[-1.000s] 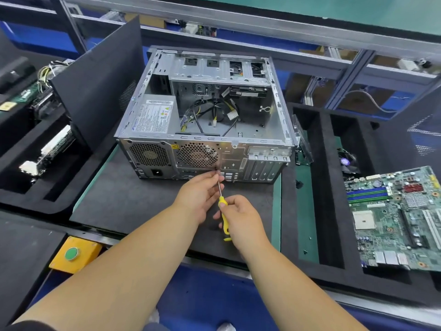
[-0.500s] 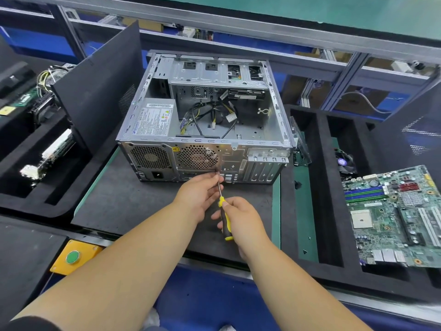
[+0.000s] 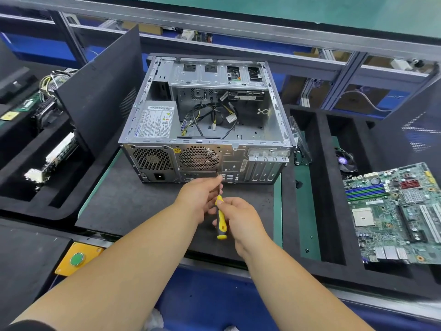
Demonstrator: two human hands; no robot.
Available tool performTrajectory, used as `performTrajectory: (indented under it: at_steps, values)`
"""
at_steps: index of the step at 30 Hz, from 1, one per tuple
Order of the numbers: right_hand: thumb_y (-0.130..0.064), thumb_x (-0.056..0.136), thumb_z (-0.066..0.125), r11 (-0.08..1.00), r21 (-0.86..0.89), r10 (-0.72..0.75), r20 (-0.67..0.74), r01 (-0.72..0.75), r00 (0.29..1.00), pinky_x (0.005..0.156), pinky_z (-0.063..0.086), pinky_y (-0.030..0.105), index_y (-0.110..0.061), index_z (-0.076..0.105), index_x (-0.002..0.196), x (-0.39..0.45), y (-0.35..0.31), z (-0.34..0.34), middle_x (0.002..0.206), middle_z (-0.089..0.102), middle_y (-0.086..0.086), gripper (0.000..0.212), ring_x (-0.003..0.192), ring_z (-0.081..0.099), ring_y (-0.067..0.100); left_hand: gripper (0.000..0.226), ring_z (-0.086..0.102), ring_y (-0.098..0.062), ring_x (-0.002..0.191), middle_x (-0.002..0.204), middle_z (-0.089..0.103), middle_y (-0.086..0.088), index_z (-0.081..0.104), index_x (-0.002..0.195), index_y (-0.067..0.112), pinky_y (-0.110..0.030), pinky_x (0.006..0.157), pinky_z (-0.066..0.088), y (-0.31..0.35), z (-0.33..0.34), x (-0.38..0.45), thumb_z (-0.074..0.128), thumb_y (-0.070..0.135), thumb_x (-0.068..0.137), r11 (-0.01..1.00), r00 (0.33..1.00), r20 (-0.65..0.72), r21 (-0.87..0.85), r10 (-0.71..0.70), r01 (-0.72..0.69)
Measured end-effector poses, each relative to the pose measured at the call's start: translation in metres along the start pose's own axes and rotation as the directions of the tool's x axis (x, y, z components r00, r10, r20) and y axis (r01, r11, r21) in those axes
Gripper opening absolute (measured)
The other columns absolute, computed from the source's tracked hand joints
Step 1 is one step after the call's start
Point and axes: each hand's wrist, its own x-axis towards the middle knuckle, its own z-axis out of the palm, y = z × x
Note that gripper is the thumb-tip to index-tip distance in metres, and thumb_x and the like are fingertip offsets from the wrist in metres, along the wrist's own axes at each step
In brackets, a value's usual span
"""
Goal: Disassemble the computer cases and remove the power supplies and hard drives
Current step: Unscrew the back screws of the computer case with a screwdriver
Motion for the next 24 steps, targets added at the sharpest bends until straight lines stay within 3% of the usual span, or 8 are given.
performTrajectory:
  at_steps: [5,9,12,15,24]
  values:
    - [-0.024,0.095,0.064,0.998,-0.055,-0.014,-0.014,0.013,1.0,0.058,0.053,0.021,-0.013,0.066,0.1,0.004,0.002,-0.001,0.074,0.072,-0.004,0.012,0.061,0.063,0.008,0.01,0.06,-0.009,0.047,0.061,0.067,-0.002,0.069,0.083,0.009,-0.021,0.036,0.041,0.001,0.0,0.0,0.073,0.017,0.088,0.999,1.0,0.015,0.031,0.028,-0.028]
    - [-0.03,0.099,0.058,0.998,-0.02,0.056,0.01,-0.056,0.998,0.08,0.054,0.036,-0.015,0.067,0.101,0.006,0.005,-0.001,0.078,0.075,-0.001,0.018,0.076,0.063,0.016,0.009,0.062,-0.01,0.054,0.063,0.069,-0.001,0.07,0.081,0.009,-0.023,0.051,0.051,0.001,-0.001,0.002,0.073,0.015,0.087,0.998,0.998,0.01,0.027,0.057,-0.057]
    - [-0.028,0.104,0.046,0.986,0.057,0.153,0.084,-0.158,0.985,0.072,0.053,0.033,-0.012,0.068,0.106,0.005,0.007,-0.002,0.078,0.075,0.005,0.027,0.072,0.064,0.016,0.013,0.056,-0.011,0.049,0.059,0.067,0.001,0.069,0.078,0.01,-0.023,0.044,0.044,0.001,-0.002,0.002,0.072,0.018,0.088,0.998,0.999,0.01,0.044,0.05,-0.05]
    - [-0.024,0.105,0.043,0.985,0.05,0.158,0.097,-0.164,0.983,0.064,0.054,0.028,-0.011,0.068,0.108,0.004,0.009,-0.003,0.079,0.076,0.004,0.029,0.069,0.066,0.012,0.013,0.057,-0.01,0.046,0.059,0.067,0.001,0.069,0.079,0.011,-0.021,0.037,0.041,0.002,-0.002,0.002,0.072,0.019,0.089,0.998,0.999,-0.006,0.051,0.034,-0.033]
    - [-0.029,0.1,0.054,0.992,-0.006,0.125,0.061,-0.124,0.99,0.074,0.054,0.035,-0.016,0.067,0.105,0.009,0.015,-0.006,0.084,0.077,0.003,0.02,0.08,0.068,0.015,0.009,0.069,-0.005,0.063,0.071,0.074,0.003,0.066,0.097,0.011,-0.019,0.057,0.053,0.006,0.0,0.005,0.063,0.019,0.095,1.0,1.0,0.013,0.0,-0.021,0.021]
